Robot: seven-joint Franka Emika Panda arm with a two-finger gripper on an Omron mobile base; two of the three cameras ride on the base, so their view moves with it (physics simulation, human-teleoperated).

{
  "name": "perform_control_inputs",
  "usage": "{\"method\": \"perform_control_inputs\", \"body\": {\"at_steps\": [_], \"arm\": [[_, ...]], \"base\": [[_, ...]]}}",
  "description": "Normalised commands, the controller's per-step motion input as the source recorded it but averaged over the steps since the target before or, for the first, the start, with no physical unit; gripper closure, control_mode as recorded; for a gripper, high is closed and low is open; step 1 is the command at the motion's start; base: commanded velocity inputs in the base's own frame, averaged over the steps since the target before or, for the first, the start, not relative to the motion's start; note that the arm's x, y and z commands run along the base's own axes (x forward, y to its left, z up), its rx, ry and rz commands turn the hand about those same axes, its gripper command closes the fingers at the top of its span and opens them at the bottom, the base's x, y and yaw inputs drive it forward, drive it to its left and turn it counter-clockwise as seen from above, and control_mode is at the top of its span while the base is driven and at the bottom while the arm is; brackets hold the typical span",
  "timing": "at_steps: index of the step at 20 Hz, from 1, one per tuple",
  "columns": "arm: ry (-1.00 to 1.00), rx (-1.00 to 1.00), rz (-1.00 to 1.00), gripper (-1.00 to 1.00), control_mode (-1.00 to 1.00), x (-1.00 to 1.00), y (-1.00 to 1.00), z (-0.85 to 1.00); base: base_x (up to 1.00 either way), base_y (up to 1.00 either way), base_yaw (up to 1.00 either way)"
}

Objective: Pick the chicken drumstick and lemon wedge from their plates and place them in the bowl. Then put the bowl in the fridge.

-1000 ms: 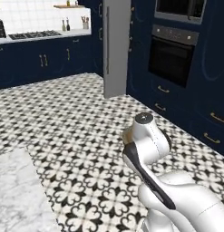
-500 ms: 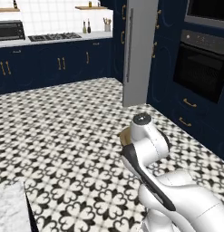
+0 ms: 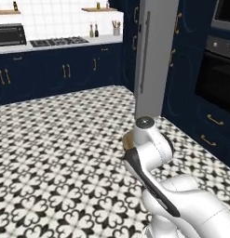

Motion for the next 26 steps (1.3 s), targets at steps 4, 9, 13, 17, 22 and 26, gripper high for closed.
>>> {"method": "perform_control_inputs", "body": {"at_steps": [4, 9, 13, 17, 22, 26], "arm": [[0.0, 0.0, 0.0, 1.0, 1.0, 0.0, 0.0, 0.0], [0.0, 0.0, 0.0, 1.0, 1.0, 0.0, 0.0, 0.0], [0.0, 0.0, 0.0, 1.0, 1.0, 0.0, 0.0, 0.0], [0.0, 0.0, 0.0, 1.0, 1.0, 0.0, 0.0, 0.0], [0.0, 0.0, 0.0, 1.0, 1.0, 0.0, 0.0, 0.0], [0.0, 0.0, 0.0, 1.0, 1.0, 0.0, 0.0, 0.0]], "base": [[1.0, 0.0, 0.0], [1.0, 0.0, -0.01], [1.0, 0.01, -0.11], [1.0, 0.06, -0.18], [1.0, 0.14, -0.22], [1.0, 0.19, -0.25]]}}
